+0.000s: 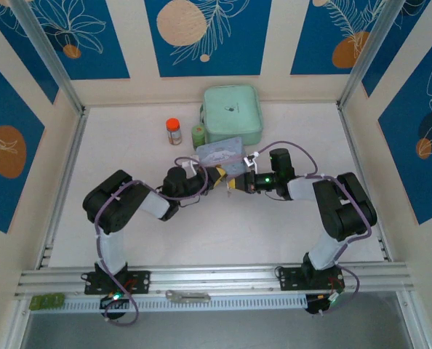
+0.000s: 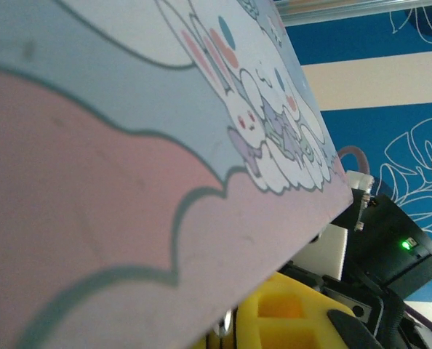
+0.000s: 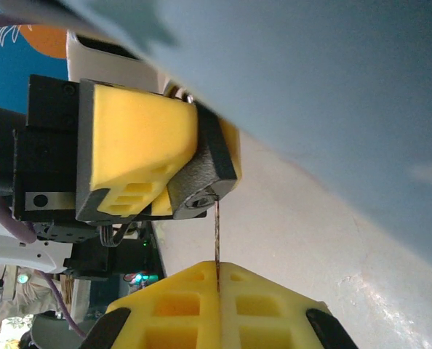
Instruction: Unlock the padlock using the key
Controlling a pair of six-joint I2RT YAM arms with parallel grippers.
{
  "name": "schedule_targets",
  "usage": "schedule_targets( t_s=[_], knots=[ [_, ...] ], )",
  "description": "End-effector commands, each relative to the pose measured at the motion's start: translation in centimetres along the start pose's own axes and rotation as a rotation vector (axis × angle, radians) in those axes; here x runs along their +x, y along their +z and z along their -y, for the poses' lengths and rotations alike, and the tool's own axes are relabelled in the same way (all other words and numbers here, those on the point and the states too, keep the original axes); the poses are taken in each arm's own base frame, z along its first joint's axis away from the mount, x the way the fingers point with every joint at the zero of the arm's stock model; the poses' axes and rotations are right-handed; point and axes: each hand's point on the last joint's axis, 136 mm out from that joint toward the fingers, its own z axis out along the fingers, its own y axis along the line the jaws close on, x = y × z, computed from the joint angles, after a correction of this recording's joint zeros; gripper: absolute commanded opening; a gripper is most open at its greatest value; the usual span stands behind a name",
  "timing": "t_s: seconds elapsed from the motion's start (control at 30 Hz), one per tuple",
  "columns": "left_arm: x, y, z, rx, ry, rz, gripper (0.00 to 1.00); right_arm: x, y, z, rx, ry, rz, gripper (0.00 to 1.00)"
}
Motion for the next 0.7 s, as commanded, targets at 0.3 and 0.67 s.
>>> schedule_targets(
  t_s=[0.3,0.67],
  knots=[
    [2.2,-1.2,2.3,0.109,0.037,-0.109,0.0,-3.5,-0.9,-1.6,0.003,-0.038,0.075,0.0],
    [0.6,-1.0,2.1,0.1,0.05,-0.032,0.0,-0.7,-0.4,-1.6,0.043,-0.03,0.025,0.0]
  ],
)
